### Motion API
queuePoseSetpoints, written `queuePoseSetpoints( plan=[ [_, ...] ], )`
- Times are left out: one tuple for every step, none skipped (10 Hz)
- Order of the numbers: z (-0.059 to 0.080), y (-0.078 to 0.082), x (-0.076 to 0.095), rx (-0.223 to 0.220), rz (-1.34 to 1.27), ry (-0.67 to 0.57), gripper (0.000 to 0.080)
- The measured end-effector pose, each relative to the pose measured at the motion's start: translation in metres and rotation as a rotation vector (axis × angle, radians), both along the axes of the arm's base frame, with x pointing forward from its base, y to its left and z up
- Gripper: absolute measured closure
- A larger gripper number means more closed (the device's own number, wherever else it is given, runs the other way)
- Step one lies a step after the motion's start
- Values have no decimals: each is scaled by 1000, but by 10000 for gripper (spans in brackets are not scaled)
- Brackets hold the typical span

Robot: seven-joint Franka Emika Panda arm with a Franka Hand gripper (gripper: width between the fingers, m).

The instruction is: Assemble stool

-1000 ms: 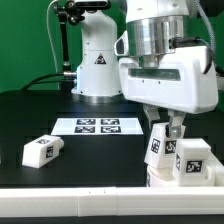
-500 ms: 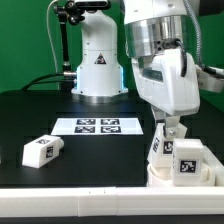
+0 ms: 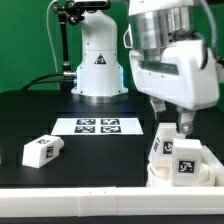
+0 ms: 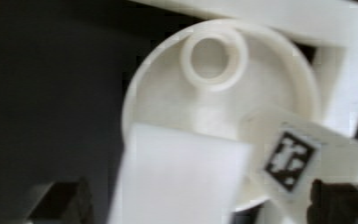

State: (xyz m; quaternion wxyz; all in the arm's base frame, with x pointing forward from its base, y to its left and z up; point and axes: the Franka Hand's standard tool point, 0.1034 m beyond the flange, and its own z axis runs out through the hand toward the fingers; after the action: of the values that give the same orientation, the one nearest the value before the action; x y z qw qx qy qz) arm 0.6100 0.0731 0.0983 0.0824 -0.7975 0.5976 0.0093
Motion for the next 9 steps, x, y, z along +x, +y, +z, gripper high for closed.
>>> queuePoseSetpoints(
  plan=[
    [1,0,1,-14,118,-17,177],
    [0,0,0,-20,171,-22,155],
    [-1,-1,0,-24,222,-29,151],
    [-1,-1,0,-32,313,-42,151],
    [-1,-1,0,-37,376,-50,150],
    [-1,-1,0,-59,499,-64,150],
    [0,-2,1,-94,666,-82,150],
    [0,-3,2,-117,821,-95,150],
    [1,-4,2,-131,982,-110,150]
  ],
)
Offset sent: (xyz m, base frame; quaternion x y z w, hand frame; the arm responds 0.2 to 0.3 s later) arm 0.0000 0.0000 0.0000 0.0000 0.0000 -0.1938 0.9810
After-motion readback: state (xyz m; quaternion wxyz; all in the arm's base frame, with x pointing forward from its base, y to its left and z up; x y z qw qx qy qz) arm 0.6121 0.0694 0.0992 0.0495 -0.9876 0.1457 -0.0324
